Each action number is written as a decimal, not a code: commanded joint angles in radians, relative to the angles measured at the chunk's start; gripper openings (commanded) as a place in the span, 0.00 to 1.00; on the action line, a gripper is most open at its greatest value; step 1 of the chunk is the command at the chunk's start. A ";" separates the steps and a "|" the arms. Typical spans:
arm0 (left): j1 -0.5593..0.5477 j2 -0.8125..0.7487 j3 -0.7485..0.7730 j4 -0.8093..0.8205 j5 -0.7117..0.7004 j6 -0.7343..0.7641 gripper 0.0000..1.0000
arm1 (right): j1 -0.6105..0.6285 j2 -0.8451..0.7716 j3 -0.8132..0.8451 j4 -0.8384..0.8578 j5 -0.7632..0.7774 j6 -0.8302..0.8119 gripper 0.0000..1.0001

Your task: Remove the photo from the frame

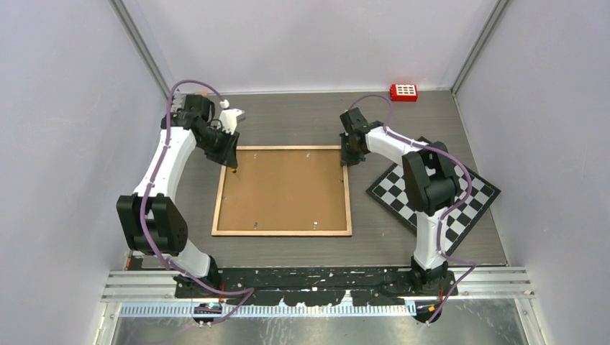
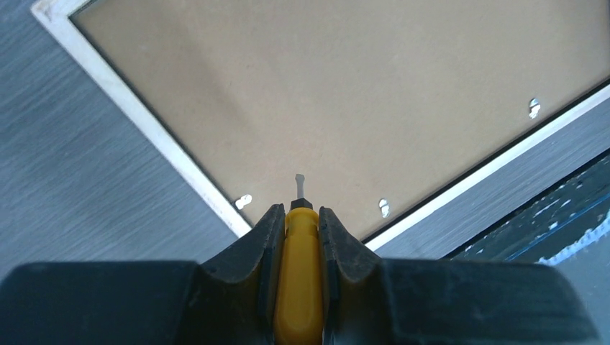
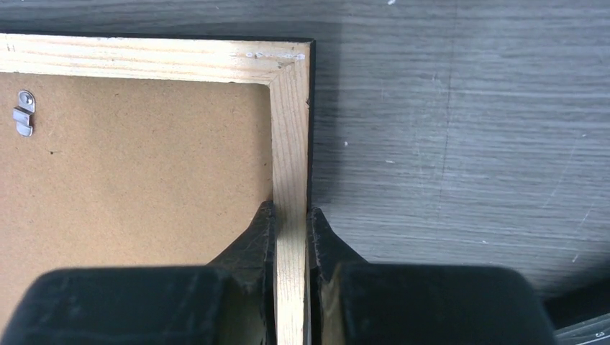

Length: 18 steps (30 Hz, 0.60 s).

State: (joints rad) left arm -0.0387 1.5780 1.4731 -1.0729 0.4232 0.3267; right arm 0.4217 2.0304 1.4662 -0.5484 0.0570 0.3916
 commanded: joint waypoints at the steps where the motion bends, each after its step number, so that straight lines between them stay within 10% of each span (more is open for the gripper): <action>1: 0.005 -0.079 -0.037 -0.077 -0.070 0.180 0.00 | -0.033 -0.030 -0.064 -0.049 -0.032 0.018 0.01; 18: 0.004 -0.178 -0.276 0.087 -0.199 0.485 0.00 | -0.070 -0.041 -0.104 -0.013 -0.099 0.041 0.00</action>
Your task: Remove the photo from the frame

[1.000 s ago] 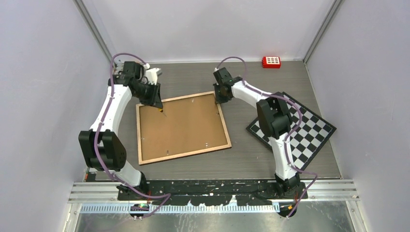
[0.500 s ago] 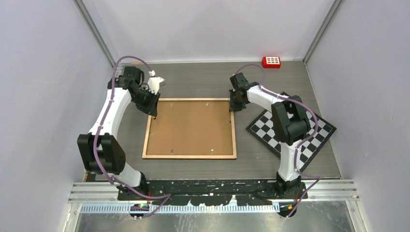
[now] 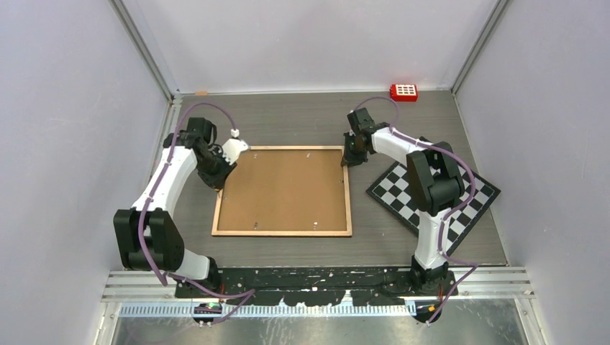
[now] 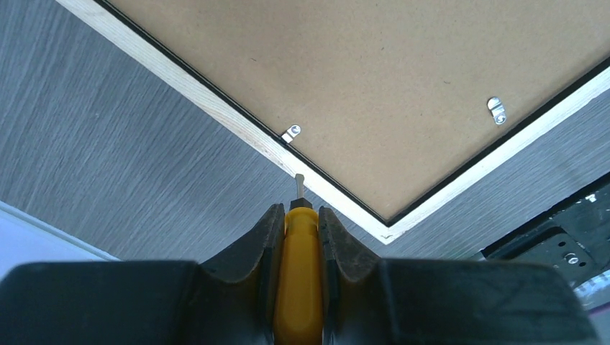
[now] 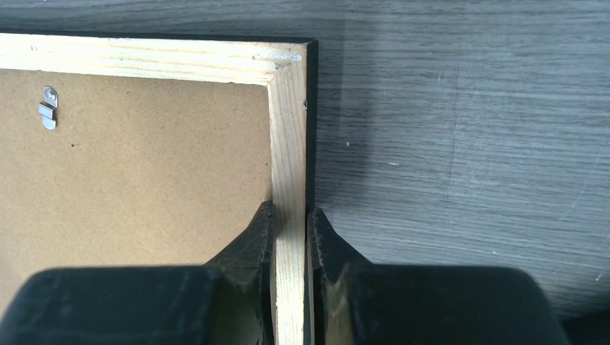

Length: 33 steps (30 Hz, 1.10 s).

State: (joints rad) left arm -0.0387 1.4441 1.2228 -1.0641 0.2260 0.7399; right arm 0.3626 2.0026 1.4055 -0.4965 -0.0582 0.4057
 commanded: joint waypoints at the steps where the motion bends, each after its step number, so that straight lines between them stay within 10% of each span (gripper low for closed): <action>1: 0.004 -0.042 -0.030 0.084 0.006 0.072 0.00 | -0.011 -0.012 -0.041 -0.065 0.015 0.027 0.00; 33: 0.001 -0.097 -0.238 0.244 0.015 0.185 0.00 | -0.010 0.004 -0.031 -0.078 0.030 0.028 0.01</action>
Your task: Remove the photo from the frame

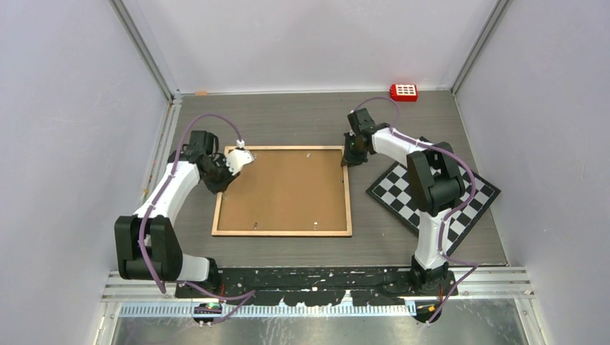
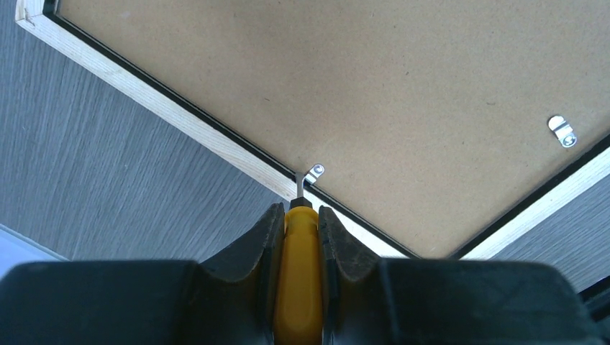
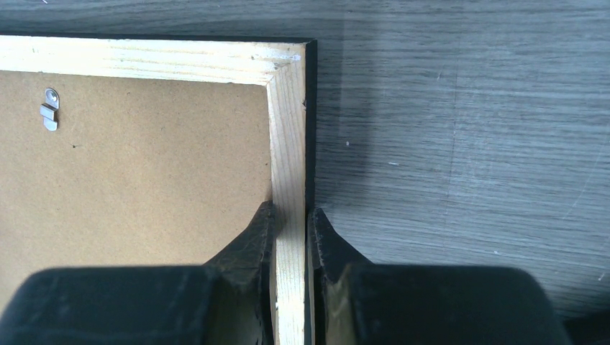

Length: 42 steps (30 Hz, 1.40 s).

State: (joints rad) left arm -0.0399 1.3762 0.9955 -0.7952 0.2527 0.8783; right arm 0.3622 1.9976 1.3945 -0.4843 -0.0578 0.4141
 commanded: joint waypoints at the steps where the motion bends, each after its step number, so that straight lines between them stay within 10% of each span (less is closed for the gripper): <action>1: 0.002 -0.035 -0.009 -0.047 -0.010 0.055 0.00 | -0.009 0.010 -0.019 -0.093 0.030 0.019 0.01; 42: 0.001 -0.098 -0.016 0.086 -0.043 -0.170 0.00 | 0.000 0.030 -0.015 -0.091 0.025 0.023 0.00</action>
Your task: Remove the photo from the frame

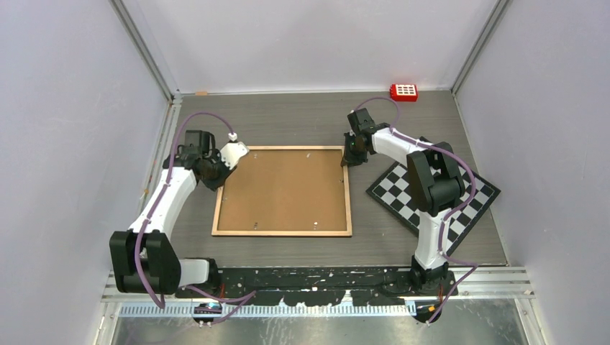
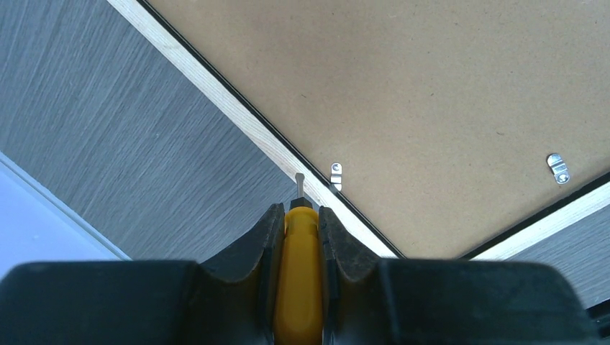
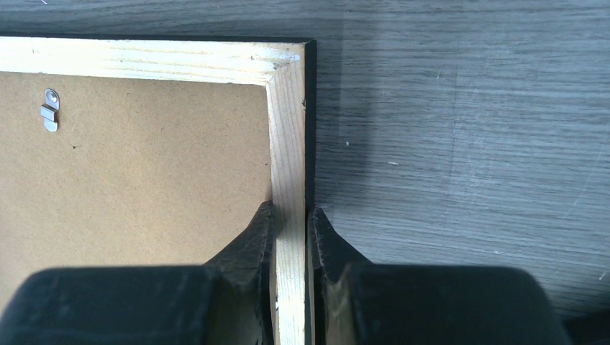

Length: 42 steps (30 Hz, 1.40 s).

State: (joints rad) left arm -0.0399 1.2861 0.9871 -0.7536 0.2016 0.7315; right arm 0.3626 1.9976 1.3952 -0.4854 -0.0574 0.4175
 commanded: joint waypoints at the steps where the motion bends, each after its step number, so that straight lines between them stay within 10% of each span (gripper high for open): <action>1: 0.001 -0.005 -0.012 0.046 0.009 -0.023 0.00 | -0.001 0.032 -0.014 -0.089 0.025 0.020 0.01; 42: -0.030 0.013 -0.073 -0.104 0.061 0.027 0.00 | 0.000 0.033 -0.010 -0.090 0.024 0.014 0.01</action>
State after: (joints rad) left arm -0.0574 1.3060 0.9314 -0.7715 0.2165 0.7929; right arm 0.3626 1.9984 1.3968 -0.4862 -0.0578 0.4171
